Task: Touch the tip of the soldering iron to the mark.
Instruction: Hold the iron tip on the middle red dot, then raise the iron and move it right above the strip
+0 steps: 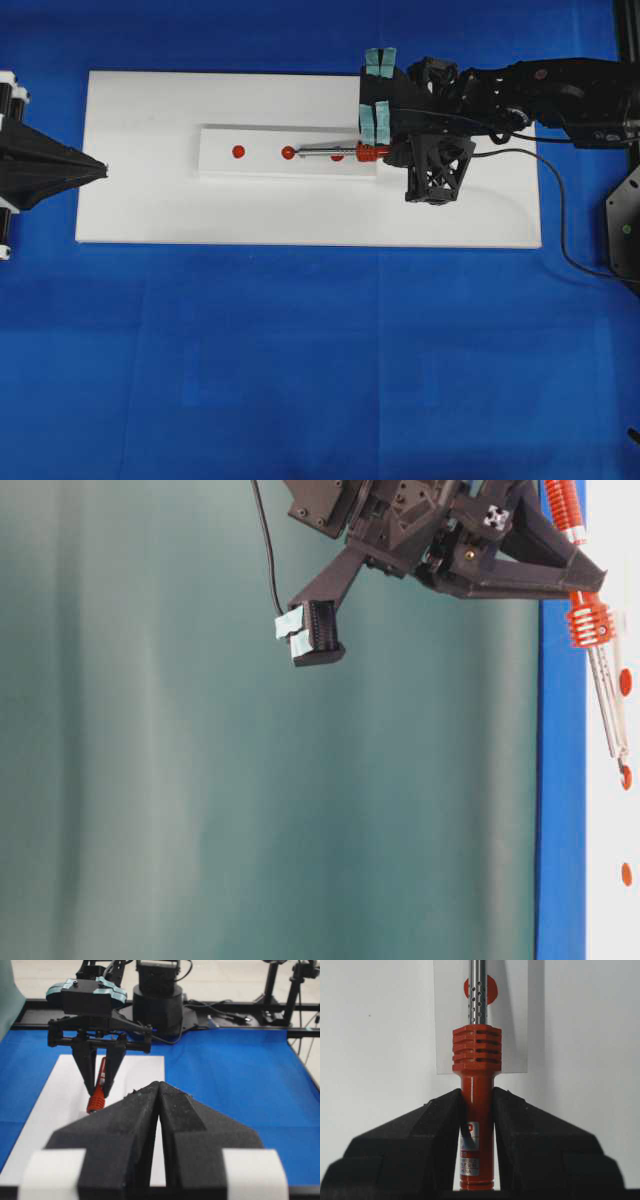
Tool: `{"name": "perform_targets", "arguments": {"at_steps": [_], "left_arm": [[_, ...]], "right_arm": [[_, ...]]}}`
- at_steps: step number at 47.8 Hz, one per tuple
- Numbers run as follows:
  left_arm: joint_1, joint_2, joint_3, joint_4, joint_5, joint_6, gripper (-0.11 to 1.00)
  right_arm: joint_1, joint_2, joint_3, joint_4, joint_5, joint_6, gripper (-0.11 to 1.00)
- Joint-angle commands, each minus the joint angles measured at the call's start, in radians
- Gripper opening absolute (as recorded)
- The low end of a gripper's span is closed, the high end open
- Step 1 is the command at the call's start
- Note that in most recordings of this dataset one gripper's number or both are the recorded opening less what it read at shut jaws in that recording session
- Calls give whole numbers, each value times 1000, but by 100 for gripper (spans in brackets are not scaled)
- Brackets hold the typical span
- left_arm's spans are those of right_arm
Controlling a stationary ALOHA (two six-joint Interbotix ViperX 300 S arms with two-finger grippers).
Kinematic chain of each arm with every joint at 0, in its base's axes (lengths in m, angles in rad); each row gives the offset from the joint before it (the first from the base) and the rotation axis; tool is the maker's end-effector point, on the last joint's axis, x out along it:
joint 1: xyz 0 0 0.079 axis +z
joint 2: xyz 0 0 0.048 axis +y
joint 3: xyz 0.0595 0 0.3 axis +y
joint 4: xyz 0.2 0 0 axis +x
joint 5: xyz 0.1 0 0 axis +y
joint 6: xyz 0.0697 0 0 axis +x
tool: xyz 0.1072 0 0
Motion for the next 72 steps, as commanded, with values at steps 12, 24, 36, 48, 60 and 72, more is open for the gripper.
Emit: {"name": "perform_targets", "arguments": {"at_steps": [12, 24, 36, 48, 60, 72], "left_arm": [[-2, 6, -12, 2, -9, -2, 0], [-3, 5, -11, 2, -9, -2, 0], [-3, 3, -11, 2, -9, -2, 0], [-2, 3, -11, 2, -9, -2, 0], [-2, 2, -12, 2, -9, -2, 0], [-3, 0, -12, 2, -9, -2, 0]], "right_arm": [[2, -11, -26, 0, -3, -2, 6], [2, -74, -67, -2, 60, -2, 6], [-2, -178, -167, -74, 216, 5, 6], [-2, -192, -207, -176, 270, 77, 6], [-2, -199, -189, -189, 275, 94, 6], [-2, -285, -83, -187, 275, 100, 6]]}}
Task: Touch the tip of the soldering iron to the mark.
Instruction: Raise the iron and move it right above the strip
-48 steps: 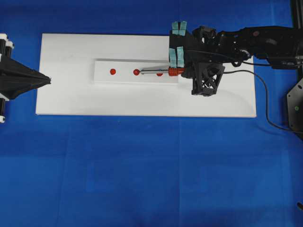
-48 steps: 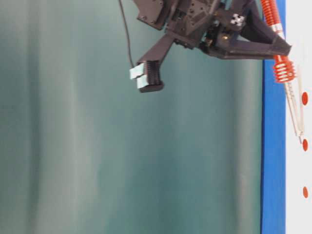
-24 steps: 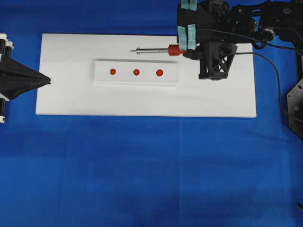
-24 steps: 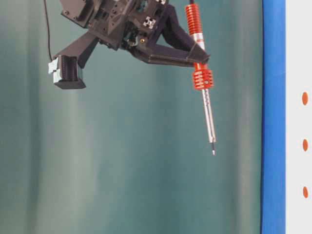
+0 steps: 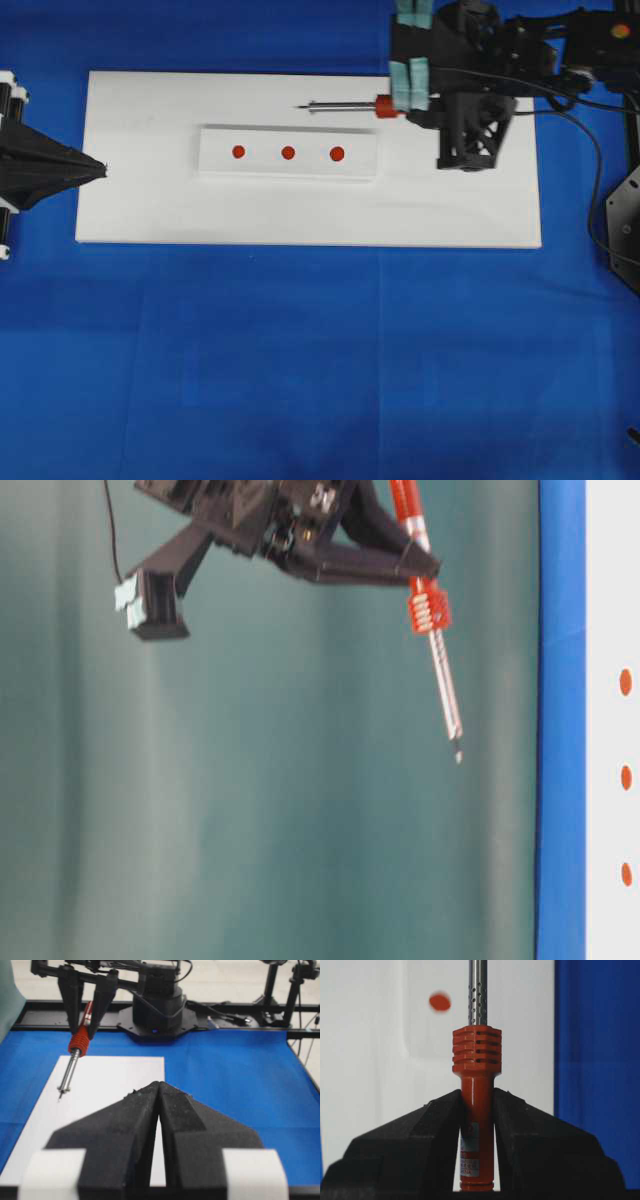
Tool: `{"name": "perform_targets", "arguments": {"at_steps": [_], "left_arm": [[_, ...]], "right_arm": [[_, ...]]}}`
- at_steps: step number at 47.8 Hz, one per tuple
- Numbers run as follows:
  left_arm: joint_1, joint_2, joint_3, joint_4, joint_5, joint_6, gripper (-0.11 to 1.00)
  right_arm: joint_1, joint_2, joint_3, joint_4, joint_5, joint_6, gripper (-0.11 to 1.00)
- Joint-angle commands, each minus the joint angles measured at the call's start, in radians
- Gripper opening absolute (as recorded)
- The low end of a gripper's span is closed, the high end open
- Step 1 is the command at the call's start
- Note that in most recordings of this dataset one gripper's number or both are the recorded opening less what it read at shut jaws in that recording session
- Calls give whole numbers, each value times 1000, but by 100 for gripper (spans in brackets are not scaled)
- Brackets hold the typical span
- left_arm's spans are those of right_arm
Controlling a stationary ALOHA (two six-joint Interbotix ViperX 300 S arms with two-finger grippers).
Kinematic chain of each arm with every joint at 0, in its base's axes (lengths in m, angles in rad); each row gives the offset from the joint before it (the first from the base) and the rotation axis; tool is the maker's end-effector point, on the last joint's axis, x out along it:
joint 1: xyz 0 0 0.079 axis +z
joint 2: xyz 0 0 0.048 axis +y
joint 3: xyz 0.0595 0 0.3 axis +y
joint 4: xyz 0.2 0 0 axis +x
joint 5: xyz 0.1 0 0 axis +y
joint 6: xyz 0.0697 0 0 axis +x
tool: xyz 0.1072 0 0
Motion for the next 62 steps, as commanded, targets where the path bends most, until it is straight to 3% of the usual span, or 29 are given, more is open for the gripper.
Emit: {"name": "perform_targets", "arguments": {"at_steps": [1, 20, 62], "left_arm": [[-2, 3, -12, 3, -9, -2, 0], [-2, 3, -12, 3, -12, -2, 0], [-2, 5, -12, 3, -12, -9, 0]], "right_arm": [[-2, -64, 25, -3, -3, 6, 6], [-2, -232, 164, -3, 9, 40, 6], [-2, -209, 160, -6, 3, 40, 6]]}}
